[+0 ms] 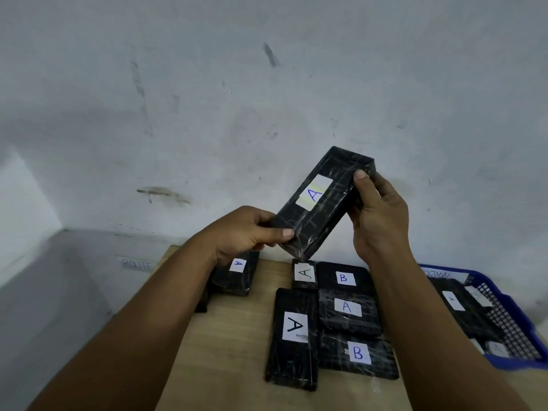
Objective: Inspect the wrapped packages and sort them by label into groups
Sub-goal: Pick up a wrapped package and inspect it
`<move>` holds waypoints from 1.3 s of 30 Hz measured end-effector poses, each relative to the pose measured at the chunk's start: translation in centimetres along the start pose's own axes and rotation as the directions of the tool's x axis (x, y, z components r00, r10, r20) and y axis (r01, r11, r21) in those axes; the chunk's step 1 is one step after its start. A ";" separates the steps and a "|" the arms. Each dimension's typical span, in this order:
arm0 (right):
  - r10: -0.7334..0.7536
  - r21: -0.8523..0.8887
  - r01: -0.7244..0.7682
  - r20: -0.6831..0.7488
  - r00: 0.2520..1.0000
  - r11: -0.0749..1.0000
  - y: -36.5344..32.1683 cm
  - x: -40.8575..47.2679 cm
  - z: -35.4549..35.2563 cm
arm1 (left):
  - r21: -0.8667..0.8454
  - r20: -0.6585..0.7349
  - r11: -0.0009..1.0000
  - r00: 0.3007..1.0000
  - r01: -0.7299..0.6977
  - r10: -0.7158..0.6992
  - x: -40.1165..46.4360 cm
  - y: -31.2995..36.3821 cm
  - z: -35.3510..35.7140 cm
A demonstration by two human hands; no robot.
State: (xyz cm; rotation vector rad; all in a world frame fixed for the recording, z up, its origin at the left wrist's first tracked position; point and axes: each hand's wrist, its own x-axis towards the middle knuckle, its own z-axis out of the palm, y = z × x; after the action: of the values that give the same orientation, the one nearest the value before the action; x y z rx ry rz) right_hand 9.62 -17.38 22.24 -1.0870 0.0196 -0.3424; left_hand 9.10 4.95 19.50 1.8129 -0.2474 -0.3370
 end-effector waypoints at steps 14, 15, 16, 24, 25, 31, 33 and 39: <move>0.189 -0.397 -0.118 0.146 0.971 0.910 2.8 -1.8 -0.2 | -0.181 -0.354 0.978 0.935 -0.101 0.031 1.0 1.1 2.9; 0.193 -0.390 -0.121 0.150 0.970 0.913 2.7 -1.7 -0.2 | -0.196 -0.358 0.975 0.933 -0.109 0.032 1.0 1.3 2.8; 0.203 -0.384 -0.129 0.161 0.966 0.914 2.7 -1.7 -0.3 | -0.191 -0.370 0.974 0.928 -0.121 0.043 1.1 1.3 2.7; 0.191 -0.345 -0.124 0.167 0.967 0.931 2.6 -1.4 -0.5 | -0.203 -0.351 0.971 0.935 -0.126 0.048 1.2 1.0 2.6; 0.177 -0.343 -0.113 0.161 0.971 0.933 2.7 -1.3 -0.6 | -0.201 -0.342 0.972 0.939 -0.118 0.043 1.2 1.2 2.6; 0.159 -0.361 -0.091 0.164 0.973 0.928 3.2 -1.3 -1.1 | -0.160 -0.378 0.980 0.925 -0.117 0.049 1.5 1.9 2.3; 0.171 -0.368 -0.098 0.169 0.971 0.925 3.0 -1.4 -0.9 | -0.141 -0.403 0.981 0.913 -0.135 0.068 1.6 1.8 2.2; 0.109 -0.386 -0.022 0.203 0.973 0.922 2.0 -1.4 -0.3 | -0.104 -0.342 0.984 0.934 -0.145 0.102 1.5 1.1 2.5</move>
State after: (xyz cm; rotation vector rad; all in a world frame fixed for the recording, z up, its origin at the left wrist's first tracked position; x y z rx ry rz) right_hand 8.82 -16.37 20.14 -1.5044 -0.0787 -0.1558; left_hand 9.61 1.89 19.82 1.6867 -0.0971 0.0478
